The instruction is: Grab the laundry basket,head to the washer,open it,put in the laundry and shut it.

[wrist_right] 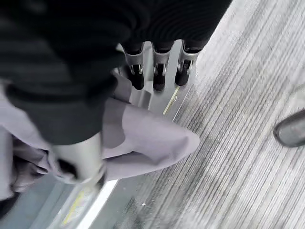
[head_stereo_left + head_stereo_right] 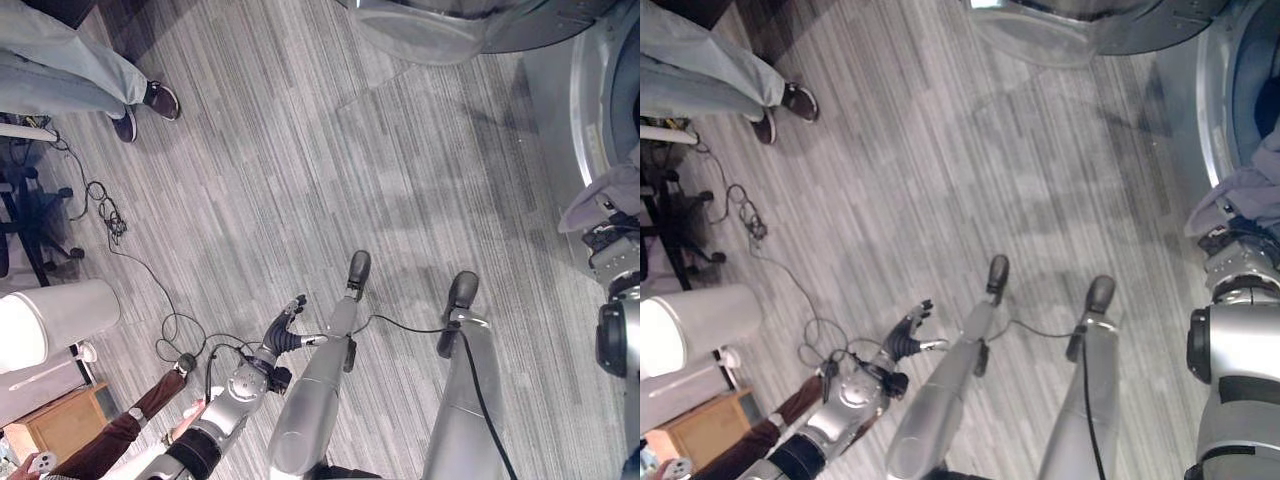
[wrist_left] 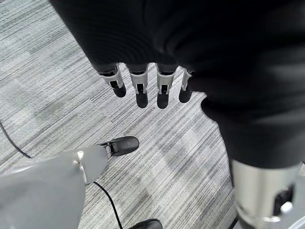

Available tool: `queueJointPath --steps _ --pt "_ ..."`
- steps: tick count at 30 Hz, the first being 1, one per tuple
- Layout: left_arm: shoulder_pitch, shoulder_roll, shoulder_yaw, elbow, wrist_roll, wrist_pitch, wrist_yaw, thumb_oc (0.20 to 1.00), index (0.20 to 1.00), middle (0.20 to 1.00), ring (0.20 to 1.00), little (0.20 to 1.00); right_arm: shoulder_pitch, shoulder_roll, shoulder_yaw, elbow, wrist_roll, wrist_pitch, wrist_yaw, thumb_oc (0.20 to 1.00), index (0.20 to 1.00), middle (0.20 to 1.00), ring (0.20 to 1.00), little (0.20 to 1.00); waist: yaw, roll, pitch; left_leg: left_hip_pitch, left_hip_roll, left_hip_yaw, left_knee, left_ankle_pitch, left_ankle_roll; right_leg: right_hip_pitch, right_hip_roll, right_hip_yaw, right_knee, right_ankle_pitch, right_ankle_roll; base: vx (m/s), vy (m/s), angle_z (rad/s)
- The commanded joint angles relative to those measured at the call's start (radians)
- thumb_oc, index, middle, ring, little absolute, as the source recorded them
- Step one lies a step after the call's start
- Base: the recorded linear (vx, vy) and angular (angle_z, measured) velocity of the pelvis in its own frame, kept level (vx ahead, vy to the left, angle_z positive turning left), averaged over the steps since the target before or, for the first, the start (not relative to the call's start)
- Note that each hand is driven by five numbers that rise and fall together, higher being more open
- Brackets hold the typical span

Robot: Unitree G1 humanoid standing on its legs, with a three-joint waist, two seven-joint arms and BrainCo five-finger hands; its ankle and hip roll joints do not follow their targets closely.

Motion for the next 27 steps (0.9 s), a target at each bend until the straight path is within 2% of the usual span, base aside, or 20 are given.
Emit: queueJointPath --steps 1,6,7,10,11,15,17,18,20,21,22,23,24,25,27 --pt "-0.067 0.001 -0.006 -0.016 -0.025 -0.021 0.016 1.000 1.000 1.000 1.000 1.000 -0.193 -0.179 0.110 -0.114 0.055 -0.144 -0.005 0.200 0.200 0.200 0.200 0.200 -0.018 0.081 0.077 0.103 0.010 0.025 0.002 -0.086 -0.005 0.151 0.028 0.036 -0.291 0.086 0.064 0.00 0.000 0.00" --pt "-0.074 0.002 0.004 0.001 -0.021 -0.018 0.025 1.000 1.000 1.000 1.000 1.000 -0.186 -0.153 0.114 -0.201 0.076 -0.196 -0.011 0.200 0.200 0.200 0.200 0.200 -0.024 0.062 0.075 0.110 0.014 0.025 0.002 -0.089 -0.007 0.164 0.029 0.023 -0.292 0.084 0.063 0.00 0.000 0.00" --pt "-0.073 0.006 0.012 0.011 -0.013 -0.020 0.028 1.000 1.000 1.000 1.000 1.000 -0.187 -0.142 0.130 -0.280 0.075 -0.238 -0.015 0.200 0.200 0.200 0.200 0.200 -0.028 0.048 0.072 0.116 0.016 0.025 0.002 -0.091 -0.008 0.175 0.029 0.018 -0.294 0.086 0.063 0.00 0.000 0.00" --pt "-0.073 0.014 0.021 0.018 -0.011 -0.024 0.034 1.000 1.000 1.000 1.000 1.000 -0.198 -0.147 0.142 -0.338 0.085 -0.268 -0.017 0.200 0.200 0.200 0.200 0.200 -0.029 0.038 0.066 0.124 0.018 0.025 0.002 -0.093 -0.009 0.186 0.028 0.013 -0.296 0.086 0.064 0.00 0.000 0.00" --pt "-0.068 0.017 0.029 0.026 -0.006 -0.022 0.036 1.000 1.000 1.000 1.000 1.000 -0.201 -0.155 0.150 -0.421 0.080 -0.306 -0.034 0.200 0.200 0.200 0.200 0.200 -0.035 0.030 0.061 0.133 0.019 0.026 0.002 -0.096 -0.011 0.197 0.026 0.009 -0.301 0.087 0.065 0.00 0.000 0.00" --pt "-0.054 0.036 0.026 0.040 -0.007 -0.021 0.041 1.000 1.000 1.000 1.000 1.000 -0.271 -0.185 0.150 -0.551 0.092 -0.398 -0.110 0.200 0.200 0.200 0.200 0.200 -0.041 0.006 0.041 0.154 0.023 0.025 0.002 -0.106 -0.012 0.225 0.029 0.005 -0.315 0.089 0.066 0.02 0.005 0.07" --pt "-0.053 0.042 0.026 0.038 -0.014 -0.020 0.045 1.000 1.000 1.000 1.000 1.000 -0.300 -0.190 0.158 -0.577 0.081 -0.419 -0.142 0.200 0.200 0.200 0.200 0.200 -0.040 0.002 0.038 0.158 0.025 0.025 0.002 -0.108 -0.013 0.231 0.030 0.005 -0.318 0.089 0.066 0.02 -0.001 0.09" --pt "-0.048 0.055 0.023 0.039 -0.023 -0.020 0.048 1.000 1.000 1.000 1.000 1.000 -0.361 -0.212 0.189 -0.629 0.022 -0.439 -0.197 0.200 0.200 0.200 0.200 0.200 -0.037 -0.008 0.026 0.165 0.026 0.023 0.002 -0.111 -0.015 0.237 0.029 0.003 -0.320 0.088 0.066 0.01 -0.001 0.13" --pt "-0.045 0.059 0.025 0.040 -0.027 -0.021 0.047 1.000 1.000 1.000 1.000 1.000 -0.393 -0.226 0.218 -0.648 -0.033 -0.431 -0.233 0.200 0.200 0.200 0.200 0.200 -0.036 -0.012 0.022 0.166 0.027 0.023 0.002 -0.112 -0.016 0.240 0.028 0.003 -0.323 0.087 0.066 0.01 -0.009 0.10" --pt "-0.040 0.065 0.018 0.036 -0.028 -0.022 0.044 1.000 1.000 1.000 1.000 1.000 -0.451 -0.248 0.281 -0.642 -0.133 -0.392 -0.277 0.200 0.200 0.200 0.200 0.200 -0.030 -0.017 0.013 0.165 0.028 0.021 0.002 -0.111 -0.017 0.239 0.027 0.002 -0.323 0.086 0.065 0.00 0.000 0.00" --pt "-0.041 0.061 0.019 0.036 -0.028 -0.022 0.043 1.000 1.000 1.000 1.000 1.000 -0.462 -0.248 0.291 -0.639 -0.134 -0.390 -0.280 0.200 0.200 0.200 0.200 0.200 -0.031 -0.014 0.014 0.164 0.028 0.021 0.002 -0.111 -0.017 0.238 0.028 0.003 -0.322 0.086 0.065 0.00 0.000 0.00" --pt "-0.040 0.065 0.016 0.036 -0.031 -0.025 0.040 1.000 1.000 1.000 1.000 1.000 -0.501 -0.253 0.344 -0.597 -0.176 -0.355 -0.284 0.200 0.200 0.200 0.200 0.200 -0.027 -0.015 0.011 0.162 0.029 0.022 0.002 -0.109 -0.017 0.234 0.027 0.004 -0.320 0.087 0.065 0.00 -0.007 -0.04" --pt "-0.044 0.075 0.004 0.021 -0.034 -0.030 0.036 1.000 1.000 1.000 1.000 1.000 -0.564 -0.237 0.412 -0.482 -0.151 -0.297 -0.243 0.570 0.570 0.570 0.570 0.570 -0.019 -0.015 0.008 0.158 0.029 0.024 0.002 -0.107 -0.018 0.230 0.029 0.006 -0.317 0.089 0.064 -0.01 -0.003 -0.05" --pt "-0.048 0.077 -0.001 0.015 -0.038 -0.029 0.032 1.000 1.000 1.000 1.000 1.000 -0.593 -0.225 0.440 -0.403 -0.142 -0.263 -0.219 1.000 1.000 1.000 1.000 1.000 -0.016 -0.012 0.008 0.156 0.030 0.025 0.002 -0.105 -0.019 0.226 0.030 0.007 -0.315 0.089 0.064 0.00 0.004 -0.05" --pt "-0.053 0.076 -0.003 0.011 -0.046 -0.027 0.031 1.000 1.000 1.000 1.000 1.000 -0.624 -0.213 0.467 -0.339 -0.137 -0.238 -0.203 1.000 1.000 1.000 1.000 1.000 -0.015 -0.008 0.010 0.151 0.030 0.027 0.002 -0.103 -0.020 0.220 0.032 0.011 -0.314 0.090 0.063 0.00 0.000 0.00"
